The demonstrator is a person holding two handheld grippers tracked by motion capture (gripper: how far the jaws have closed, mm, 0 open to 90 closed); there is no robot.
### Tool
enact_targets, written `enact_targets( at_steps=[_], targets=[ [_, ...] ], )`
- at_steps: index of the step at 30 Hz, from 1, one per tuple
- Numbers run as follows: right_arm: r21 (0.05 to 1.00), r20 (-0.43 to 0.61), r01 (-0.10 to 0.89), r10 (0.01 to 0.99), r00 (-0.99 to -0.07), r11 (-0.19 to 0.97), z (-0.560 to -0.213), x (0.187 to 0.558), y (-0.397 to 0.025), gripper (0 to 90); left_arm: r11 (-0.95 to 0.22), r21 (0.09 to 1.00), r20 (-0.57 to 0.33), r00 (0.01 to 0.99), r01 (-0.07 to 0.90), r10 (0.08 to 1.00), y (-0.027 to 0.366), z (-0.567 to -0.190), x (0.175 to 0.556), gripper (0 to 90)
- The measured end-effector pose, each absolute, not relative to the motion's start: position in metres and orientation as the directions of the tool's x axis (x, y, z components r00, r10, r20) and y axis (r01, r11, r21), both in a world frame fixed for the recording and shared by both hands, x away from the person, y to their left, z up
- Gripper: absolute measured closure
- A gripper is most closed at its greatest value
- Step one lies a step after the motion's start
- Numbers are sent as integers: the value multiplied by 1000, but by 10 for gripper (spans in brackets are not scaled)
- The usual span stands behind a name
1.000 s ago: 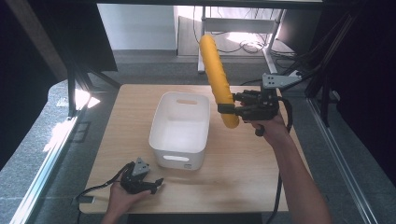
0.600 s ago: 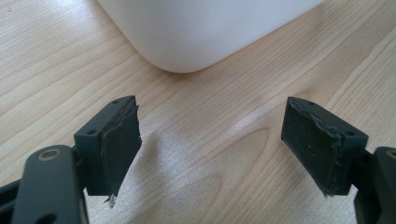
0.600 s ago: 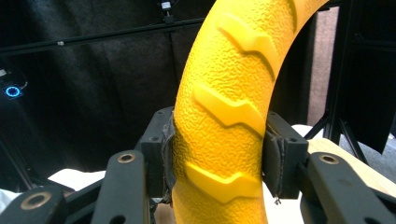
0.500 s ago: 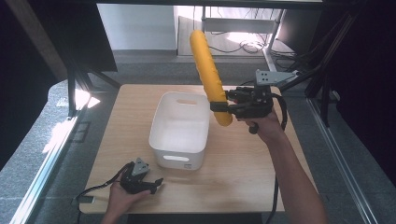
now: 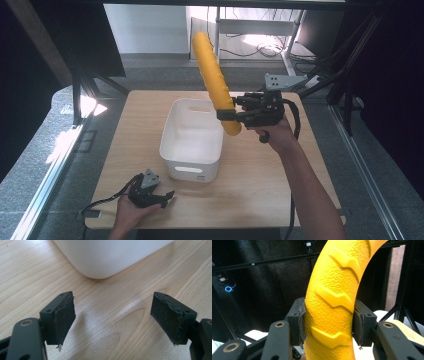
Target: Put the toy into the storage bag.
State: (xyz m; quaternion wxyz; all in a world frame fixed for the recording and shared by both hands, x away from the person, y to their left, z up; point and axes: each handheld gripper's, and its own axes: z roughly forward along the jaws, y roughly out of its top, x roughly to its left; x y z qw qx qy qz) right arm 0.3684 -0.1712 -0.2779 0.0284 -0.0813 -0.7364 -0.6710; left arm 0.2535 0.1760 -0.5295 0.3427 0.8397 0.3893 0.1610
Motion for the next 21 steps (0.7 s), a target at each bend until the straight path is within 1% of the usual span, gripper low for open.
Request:
enact_targets(
  at_steps=[21],
  targets=[
    [977, 181, 182, 24, -983, 107, -290, 373, -146, 514, -464, 698, 5, 645, 545, 764, 176, -530, 253, 198]
  ],
)
